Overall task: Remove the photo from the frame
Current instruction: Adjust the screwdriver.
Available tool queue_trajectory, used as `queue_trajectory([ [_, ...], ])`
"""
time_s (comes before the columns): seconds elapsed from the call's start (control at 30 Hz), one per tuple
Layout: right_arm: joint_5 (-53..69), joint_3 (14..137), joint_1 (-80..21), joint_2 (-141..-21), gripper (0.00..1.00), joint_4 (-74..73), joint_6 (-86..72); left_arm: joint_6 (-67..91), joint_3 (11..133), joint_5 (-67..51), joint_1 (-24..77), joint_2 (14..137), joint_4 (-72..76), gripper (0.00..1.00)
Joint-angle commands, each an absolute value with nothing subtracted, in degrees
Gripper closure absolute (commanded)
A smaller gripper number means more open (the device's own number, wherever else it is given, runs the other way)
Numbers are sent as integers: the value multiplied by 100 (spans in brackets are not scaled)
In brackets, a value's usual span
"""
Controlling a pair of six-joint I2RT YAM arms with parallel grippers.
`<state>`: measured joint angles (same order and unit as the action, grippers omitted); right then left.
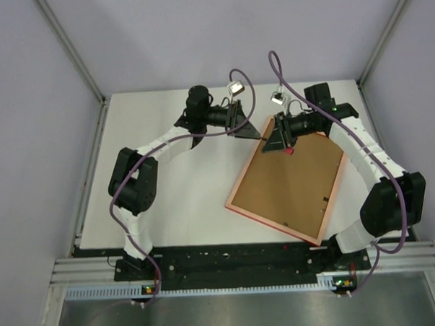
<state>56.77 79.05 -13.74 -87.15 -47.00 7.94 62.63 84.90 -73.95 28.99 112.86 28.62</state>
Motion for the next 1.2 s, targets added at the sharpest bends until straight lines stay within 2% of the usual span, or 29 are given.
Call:
queue_trajectory([
  [0.0, 5766, 8244, -1283, -8622, 100, -4518, 897, 6021, 8481, -7558, 2944, 10872, 2865, 59],
  [0.17, 5801, 8227, -1292, -8666, 100, -4526, 896, 5828, 8534, -7515, 2936, 10837, 2594, 61],
  [0.27, 5836, 8200, -1292, -8657, 100, -4526, 905, 5512, 8639, -7462, 2935, 10811, 2199, 68],
  [0.4, 5871, 8209, -1283, -8649, 100, -4526, 905, 4967, 8815, -7357, 2936, 10819, 1444, 83],
  [0.47, 5906, 8191, -1292, -8640, 100, -4544, 923, 4721, 8920, -7313, 2927, 10837, 1135, 85],
  [0.53, 5941, 8165, -1292, -8622, 100, -4561, 940, 4728, 8938, -7295, 2927, 10837, 1125, 83],
  [0.73, 6003, 8042, -1292, -8552, 100, -4570, 1002, 4992, 8956, -7321, 2892, 10854, 1371, 67],
  [1.0, 6038, 7954, -1292, -8517, 100, -4570, 1046, 5203, 8974, -7339, 2900, 10863, 1599, 64],
  [1.17, 6021, 7849, -1283, -8569, 100, -4562, 1090, 5817, 8903, -7427, 2883, 10916, 2327, 57],
])
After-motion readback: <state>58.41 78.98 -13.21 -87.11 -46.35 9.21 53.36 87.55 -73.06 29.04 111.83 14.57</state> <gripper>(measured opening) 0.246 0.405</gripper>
